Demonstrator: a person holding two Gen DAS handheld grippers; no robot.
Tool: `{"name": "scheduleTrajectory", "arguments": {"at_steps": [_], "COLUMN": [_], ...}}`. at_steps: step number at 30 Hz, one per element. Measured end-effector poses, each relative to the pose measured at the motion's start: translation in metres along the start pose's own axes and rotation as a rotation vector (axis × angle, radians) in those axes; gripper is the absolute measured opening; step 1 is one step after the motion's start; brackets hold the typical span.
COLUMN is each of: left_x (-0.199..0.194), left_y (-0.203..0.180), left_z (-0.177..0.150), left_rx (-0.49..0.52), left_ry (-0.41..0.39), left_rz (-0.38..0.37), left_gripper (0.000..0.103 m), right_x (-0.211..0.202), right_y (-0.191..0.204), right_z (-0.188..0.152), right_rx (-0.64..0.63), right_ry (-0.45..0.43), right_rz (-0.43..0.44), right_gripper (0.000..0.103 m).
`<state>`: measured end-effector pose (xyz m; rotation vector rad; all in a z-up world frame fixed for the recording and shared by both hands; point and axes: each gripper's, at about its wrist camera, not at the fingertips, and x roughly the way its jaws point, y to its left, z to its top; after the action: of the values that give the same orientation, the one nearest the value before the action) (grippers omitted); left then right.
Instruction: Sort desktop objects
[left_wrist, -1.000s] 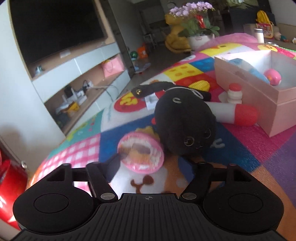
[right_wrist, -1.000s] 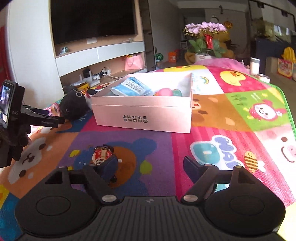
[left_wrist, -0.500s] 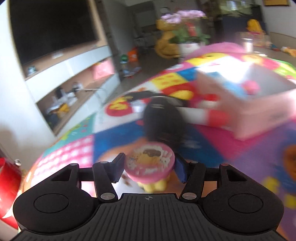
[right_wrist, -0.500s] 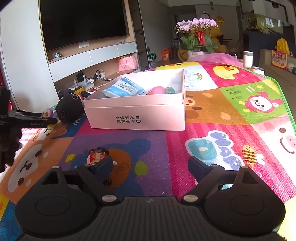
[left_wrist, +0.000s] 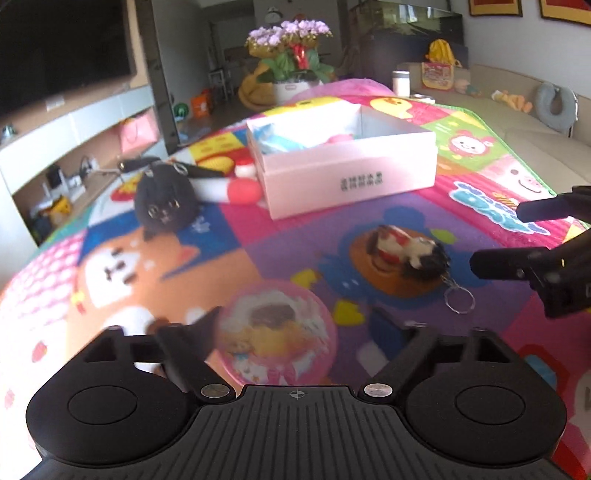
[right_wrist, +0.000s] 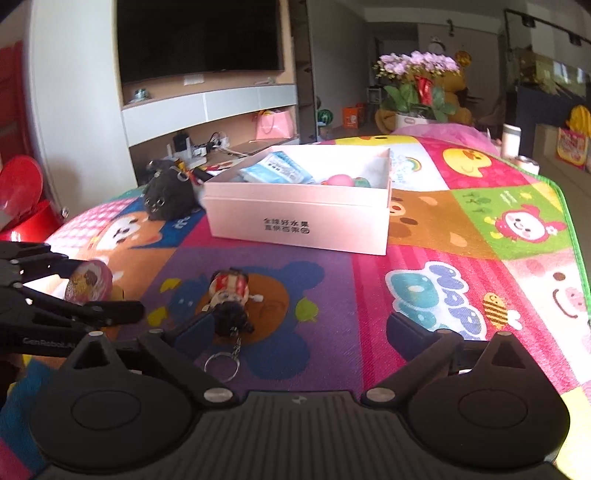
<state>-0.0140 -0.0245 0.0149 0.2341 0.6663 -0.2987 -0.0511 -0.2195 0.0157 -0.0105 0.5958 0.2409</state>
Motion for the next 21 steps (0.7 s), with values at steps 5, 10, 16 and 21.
{"name": "scheduleTrajectory", "arguments": {"at_steps": [5, 10, 16, 21], "left_x": [0.000, 0.001, 0.003, 0.005], "left_y": [0.002, 0.015, 0.022, 0.022], "left_z": [-0.007, -0.012, -0.013, -0.012], "left_rx": [-0.011, -0.072, -0.130, -0.156], "left_ry": [0.013, 0.022, 0.032, 0.043], "left_rz": [0.014, 0.035, 0.039, 0.042], "left_gripper": [0.097, 0.100, 0.102, 0.102], "right_x": [-0.001, 0.011, 0.027, 0.030], "right_y": [0.009, 0.022, 0.037, 0.036], "right_z": [-0.003, -0.005, -0.001, 0.006], "right_rx": [-0.047, -0.036, -0.014, -0.075], "right_ry": [0.053, 0.126, 0.205, 0.234], "right_rz": [0.016, 0.047, -0.035, 0.027], "right_gripper": [0.103, 0.103, 0.103, 0.103]}}
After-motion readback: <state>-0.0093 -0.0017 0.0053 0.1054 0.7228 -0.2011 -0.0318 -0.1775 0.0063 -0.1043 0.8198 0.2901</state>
